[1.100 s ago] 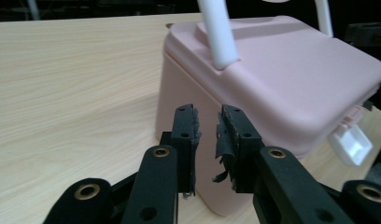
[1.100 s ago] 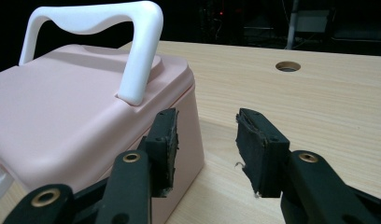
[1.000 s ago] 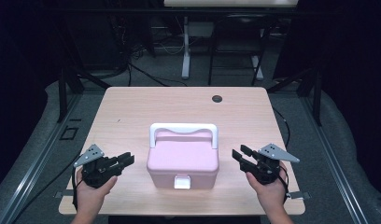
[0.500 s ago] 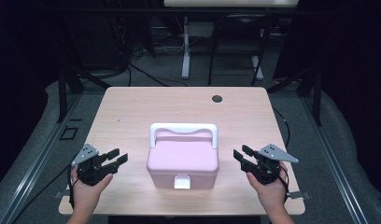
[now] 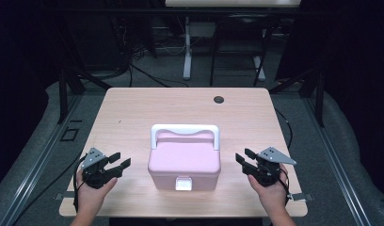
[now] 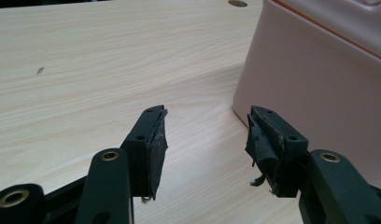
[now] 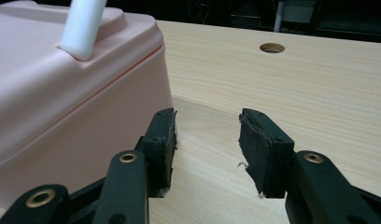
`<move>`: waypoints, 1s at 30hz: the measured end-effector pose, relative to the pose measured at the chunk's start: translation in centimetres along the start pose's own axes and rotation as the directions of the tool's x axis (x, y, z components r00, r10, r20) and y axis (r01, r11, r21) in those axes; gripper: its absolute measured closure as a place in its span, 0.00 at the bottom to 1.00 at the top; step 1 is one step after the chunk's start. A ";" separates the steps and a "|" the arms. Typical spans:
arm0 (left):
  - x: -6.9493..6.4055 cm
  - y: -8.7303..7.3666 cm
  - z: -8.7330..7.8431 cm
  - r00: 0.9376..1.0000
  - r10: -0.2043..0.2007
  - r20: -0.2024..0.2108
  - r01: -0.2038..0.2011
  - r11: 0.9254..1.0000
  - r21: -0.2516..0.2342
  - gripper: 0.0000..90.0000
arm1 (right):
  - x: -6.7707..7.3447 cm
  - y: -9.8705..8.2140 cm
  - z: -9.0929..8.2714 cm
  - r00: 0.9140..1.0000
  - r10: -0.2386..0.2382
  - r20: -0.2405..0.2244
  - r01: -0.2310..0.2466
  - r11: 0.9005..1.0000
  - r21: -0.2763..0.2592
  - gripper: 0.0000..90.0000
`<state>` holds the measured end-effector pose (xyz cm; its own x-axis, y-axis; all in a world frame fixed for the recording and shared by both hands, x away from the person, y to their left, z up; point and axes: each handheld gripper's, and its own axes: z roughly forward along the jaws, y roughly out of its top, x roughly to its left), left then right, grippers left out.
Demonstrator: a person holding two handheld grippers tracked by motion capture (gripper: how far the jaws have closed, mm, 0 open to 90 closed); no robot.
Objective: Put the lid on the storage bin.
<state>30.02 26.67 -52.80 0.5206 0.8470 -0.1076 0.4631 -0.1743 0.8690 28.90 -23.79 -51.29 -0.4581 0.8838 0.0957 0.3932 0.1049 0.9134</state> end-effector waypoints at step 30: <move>-0.8 -0.7 1.4 1.000 -0.019 0.012 0.018 0.999 0.037 0.47 | 0.1 -1.9 2.5 0.998 -0.049 0.028 0.046 0.994 0.104 0.55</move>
<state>30.30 25.36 -53.98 0.5203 0.8441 -0.1295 0.4988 -0.1773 0.8484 30.14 -22.79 -53.97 -0.4540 0.8901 0.0394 0.4525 0.1923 0.8708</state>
